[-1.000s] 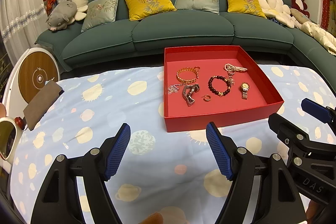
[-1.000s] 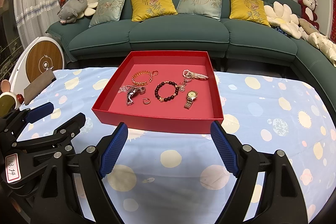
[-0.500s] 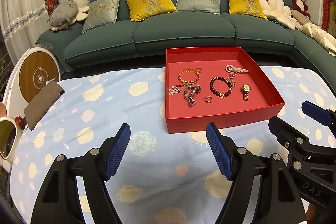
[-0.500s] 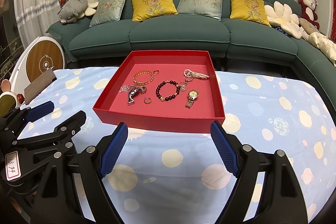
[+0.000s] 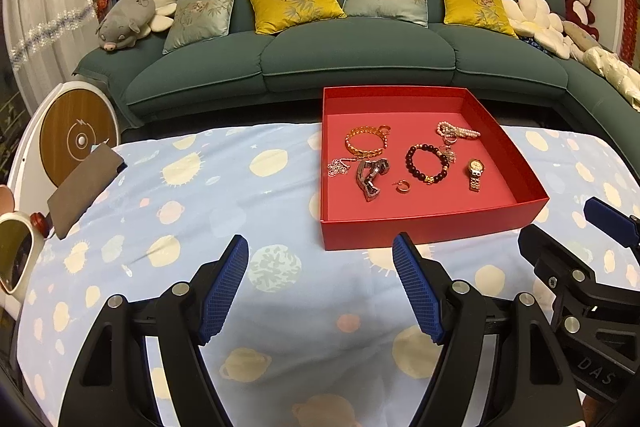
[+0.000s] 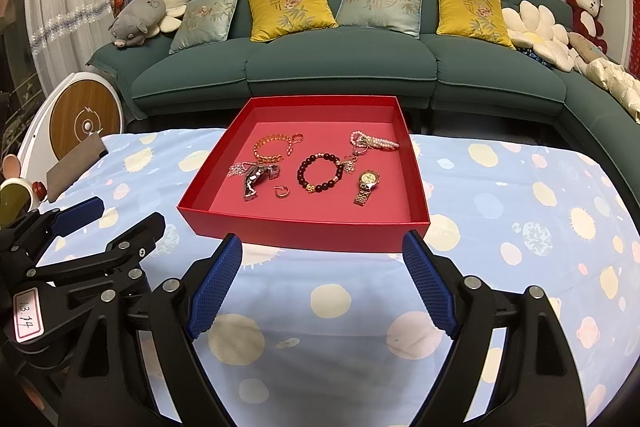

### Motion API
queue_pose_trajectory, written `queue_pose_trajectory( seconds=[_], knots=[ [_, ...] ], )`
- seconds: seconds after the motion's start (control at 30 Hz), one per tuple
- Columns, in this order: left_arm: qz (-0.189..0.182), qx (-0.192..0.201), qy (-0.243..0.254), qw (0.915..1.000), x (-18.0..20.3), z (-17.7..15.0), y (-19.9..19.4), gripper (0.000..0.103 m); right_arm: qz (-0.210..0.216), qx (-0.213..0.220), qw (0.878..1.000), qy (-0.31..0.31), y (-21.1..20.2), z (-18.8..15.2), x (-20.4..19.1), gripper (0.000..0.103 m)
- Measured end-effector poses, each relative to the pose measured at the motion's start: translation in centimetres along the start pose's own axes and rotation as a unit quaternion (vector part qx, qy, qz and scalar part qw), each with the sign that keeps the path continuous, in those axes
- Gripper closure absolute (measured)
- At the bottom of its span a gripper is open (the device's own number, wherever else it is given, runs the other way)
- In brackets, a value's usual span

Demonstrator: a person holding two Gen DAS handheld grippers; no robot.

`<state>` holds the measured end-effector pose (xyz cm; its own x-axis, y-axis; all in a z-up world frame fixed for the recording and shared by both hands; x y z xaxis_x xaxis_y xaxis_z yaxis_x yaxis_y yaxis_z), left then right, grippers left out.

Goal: Organize jewelry

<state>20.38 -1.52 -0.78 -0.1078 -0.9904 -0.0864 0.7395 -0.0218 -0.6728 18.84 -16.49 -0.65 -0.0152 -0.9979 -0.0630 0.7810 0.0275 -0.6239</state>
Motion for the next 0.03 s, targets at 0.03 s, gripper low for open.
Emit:
queue_pose_trajectory(
  seconds=[0.03],
  knots=[
    [-0.001,-0.001,-0.002,1.0,-0.05,-0.01,0.02,0.031,-0.003,0.003,1.0,0.001,-0.05,-0.03,-0.01,0.02]
  ],
)
Point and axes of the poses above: each gripper's, at about its wrist camera, not at the fingertips, and y roughly the way its jaws point, x to its right, z to its top, the point moved 7 cm from there along y, roughly the way its jaws point, and after that the axes turned 2 degrees about x, right-handed, at the moved point
